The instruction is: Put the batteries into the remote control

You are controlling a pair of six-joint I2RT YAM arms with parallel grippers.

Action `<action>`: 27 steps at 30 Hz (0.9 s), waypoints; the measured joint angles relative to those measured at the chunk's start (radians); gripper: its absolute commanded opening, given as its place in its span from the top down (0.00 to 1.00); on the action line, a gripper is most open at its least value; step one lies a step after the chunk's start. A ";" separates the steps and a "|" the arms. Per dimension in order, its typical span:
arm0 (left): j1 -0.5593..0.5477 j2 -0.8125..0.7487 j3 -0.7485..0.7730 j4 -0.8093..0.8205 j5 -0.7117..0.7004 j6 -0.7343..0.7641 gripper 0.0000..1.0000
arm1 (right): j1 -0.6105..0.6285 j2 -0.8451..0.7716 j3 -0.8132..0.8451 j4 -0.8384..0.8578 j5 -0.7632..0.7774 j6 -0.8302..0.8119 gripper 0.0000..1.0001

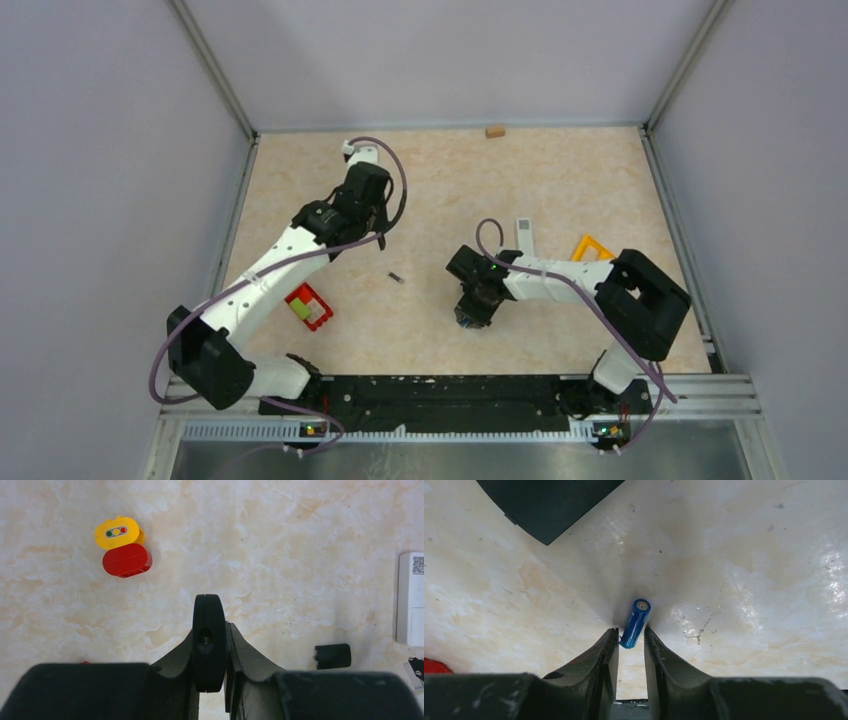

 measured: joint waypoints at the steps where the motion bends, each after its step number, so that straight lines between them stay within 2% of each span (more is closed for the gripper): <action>1: 0.004 -0.003 -0.005 0.002 0.002 0.000 1.00 | 0.000 0.000 0.001 -0.012 0.002 0.011 0.73; 9: 0.016 -0.009 -0.035 0.018 0.037 -0.001 1.00 | -0.010 0.029 0.042 -0.083 0.014 0.026 0.77; 11: 0.017 -0.009 -0.040 0.022 0.048 -0.004 1.00 | -0.011 0.037 0.052 -0.096 0.019 0.026 0.83; 14: 0.017 -0.009 -0.048 0.032 0.064 -0.005 1.00 | -0.011 0.038 0.053 -0.105 0.023 0.025 0.99; 17: 0.017 -0.009 -0.057 0.045 0.098 -0.008 1.00 | -0.010 0.038 0.056 -0.111 0.037 0.017 1.00; 23: 0.019 -0.009 -0.084 0.085 0.240 -0.004 1.00 | 0.018 0.008 0.078 -0.187 0.256 -0.030 1.00; 27: 0.036 -0.009 -0.112 0.149 0.426 0.001 1.00 | 0.071 -0.140 0.076 -0.181 0.385 -0.177 1.00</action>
